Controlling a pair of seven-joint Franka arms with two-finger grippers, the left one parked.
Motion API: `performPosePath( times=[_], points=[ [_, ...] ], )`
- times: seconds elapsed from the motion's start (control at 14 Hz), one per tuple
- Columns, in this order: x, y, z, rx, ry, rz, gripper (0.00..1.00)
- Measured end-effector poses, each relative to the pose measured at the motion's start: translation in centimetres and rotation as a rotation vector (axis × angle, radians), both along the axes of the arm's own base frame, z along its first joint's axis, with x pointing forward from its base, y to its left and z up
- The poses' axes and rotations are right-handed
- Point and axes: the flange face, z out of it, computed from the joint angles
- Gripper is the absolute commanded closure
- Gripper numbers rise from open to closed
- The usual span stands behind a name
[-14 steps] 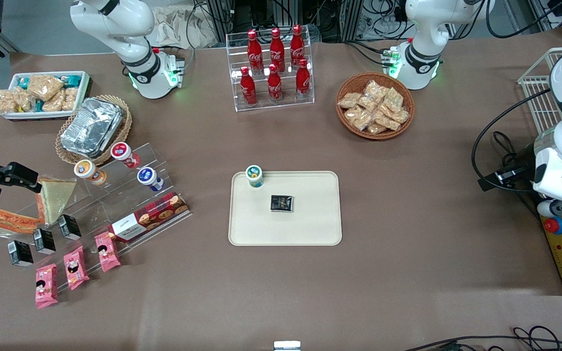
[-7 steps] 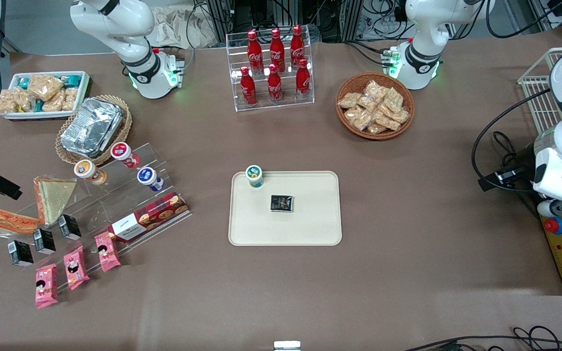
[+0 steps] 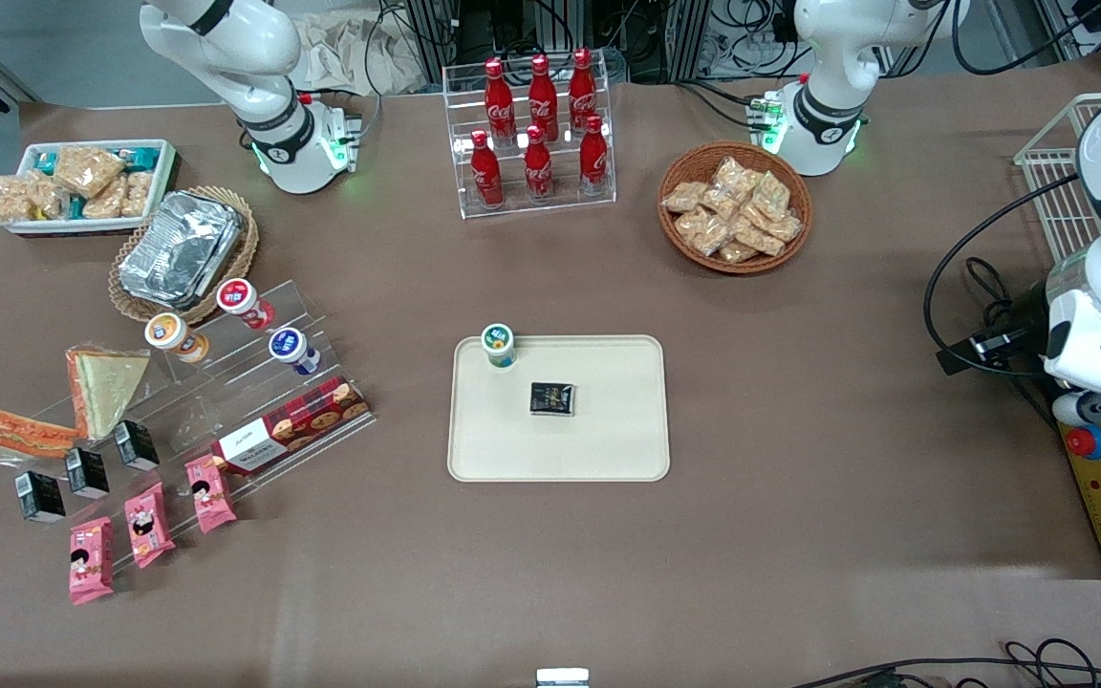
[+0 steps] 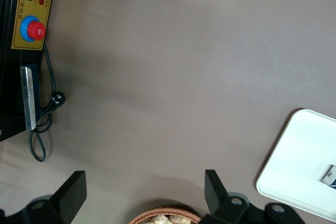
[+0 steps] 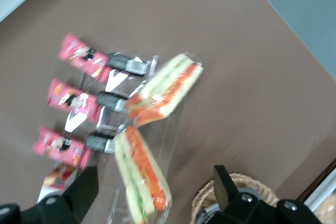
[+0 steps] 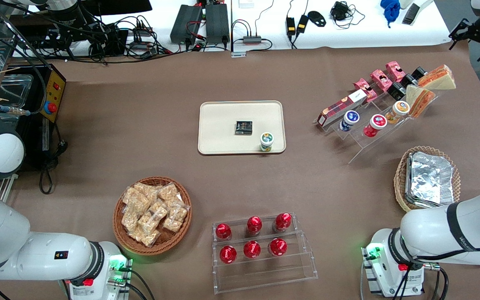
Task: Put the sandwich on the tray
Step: 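Close the right gripper on the plastic-wrapped triangle sandwich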
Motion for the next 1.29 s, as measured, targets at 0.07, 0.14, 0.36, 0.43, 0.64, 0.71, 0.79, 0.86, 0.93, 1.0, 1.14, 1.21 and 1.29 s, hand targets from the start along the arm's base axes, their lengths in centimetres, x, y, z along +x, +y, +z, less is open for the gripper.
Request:
performPosePath(
  times=[0.07,0.14,0.36,0.43,0.64,0.71,0.79,0.86,0.93,1.0,1.14,1.21,1.29],
  points=[
    [0.3,-1.2,-1.7,0.004,-0.003,-0.075,0.02],
    [0.8,-2.1,-3.5,0.005,-0.003,-0.142,0.02],
    [2.7,-3.1,-8.6,0.002,-0.037,-0.355,0.02],
    [3.1,-3.1,-9.3,0.0,-0.056,-0.412,0.02],
    [3.7,-2.9,-9.3,0.0,-0.1,-0.497,0.02],
    [3.7,-3.0,-9.4,0.001,-0.105,-0.516,0.02],
    [3.9,-3.0,-9.8,0.006,-0.108,-0.533,0.02],
    [4.0,-3.1,-10.5,0.014,-0.104,-0.548,0.02],
    [4.0,-3.2,-11.4,0.02,-0.094,-0.561,0.02],
    [4.1,-3.5,-12.3,0.021,-0.084,-0.575,0.02],
    [4.1,-3.9,-13.6,0.021,-0.075,-0.592,0.02],
    [4.2,-3.9,-13.9,0.02,-0.077,-0.594,0.02],
    [4.3,-3.9,-14.1,0.02,-0.08,-0.596,0.03]
  ],
)
